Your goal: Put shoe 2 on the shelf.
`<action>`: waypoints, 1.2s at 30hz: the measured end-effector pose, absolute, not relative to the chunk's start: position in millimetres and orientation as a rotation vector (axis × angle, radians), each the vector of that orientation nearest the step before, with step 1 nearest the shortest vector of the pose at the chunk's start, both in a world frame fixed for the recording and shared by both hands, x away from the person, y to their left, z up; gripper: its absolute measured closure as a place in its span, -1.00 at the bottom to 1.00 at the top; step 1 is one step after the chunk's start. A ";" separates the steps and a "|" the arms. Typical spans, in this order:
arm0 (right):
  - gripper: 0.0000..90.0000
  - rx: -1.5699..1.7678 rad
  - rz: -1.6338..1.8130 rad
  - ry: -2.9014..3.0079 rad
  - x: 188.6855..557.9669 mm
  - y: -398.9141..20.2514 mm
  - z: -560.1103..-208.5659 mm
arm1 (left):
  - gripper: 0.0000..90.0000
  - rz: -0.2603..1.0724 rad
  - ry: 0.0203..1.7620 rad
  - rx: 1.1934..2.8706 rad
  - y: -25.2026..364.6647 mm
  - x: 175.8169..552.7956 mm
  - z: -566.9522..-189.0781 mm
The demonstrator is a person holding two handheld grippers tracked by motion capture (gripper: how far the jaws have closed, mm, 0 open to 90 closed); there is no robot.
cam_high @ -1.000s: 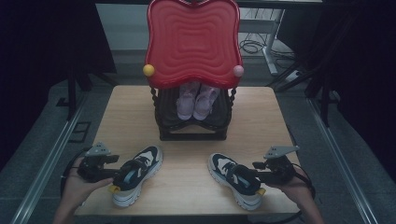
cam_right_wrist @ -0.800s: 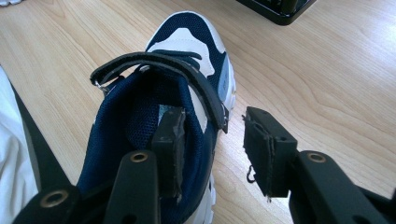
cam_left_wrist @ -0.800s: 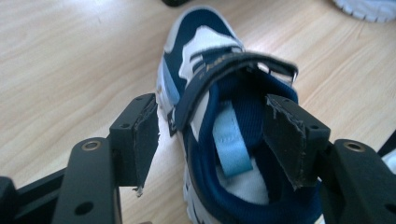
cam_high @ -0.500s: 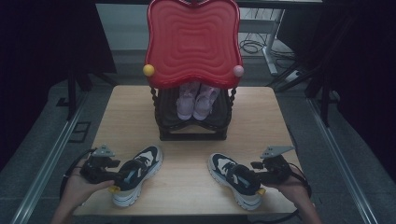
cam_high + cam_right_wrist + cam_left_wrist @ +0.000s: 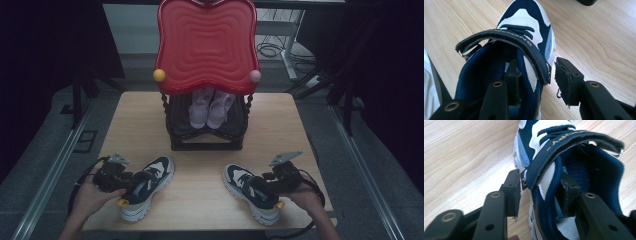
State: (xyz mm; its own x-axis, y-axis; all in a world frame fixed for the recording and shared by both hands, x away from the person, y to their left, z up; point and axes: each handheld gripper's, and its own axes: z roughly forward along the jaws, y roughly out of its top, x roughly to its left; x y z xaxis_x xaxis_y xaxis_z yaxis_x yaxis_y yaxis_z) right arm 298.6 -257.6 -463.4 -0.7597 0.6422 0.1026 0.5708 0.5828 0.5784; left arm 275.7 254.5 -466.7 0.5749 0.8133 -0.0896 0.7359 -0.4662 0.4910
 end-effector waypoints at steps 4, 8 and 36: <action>0.36 1.023 0.879 2.736 301.8 -254.0 -462.9 | 0.38 0.177 1.248 2.331 254.5 279.3 -468.3; 0.39 1.010 0.832 2.788 306.8 -250.1 -460.5 | 0.49 0.174 1.243 2.343 252.3 279.2 -467.4; 0.70 1.029 0.780 2.729 308.7 -248.6 -464.7 | 0.70 0.207 1.267 2.235 261.3 277.4 -461.5</action>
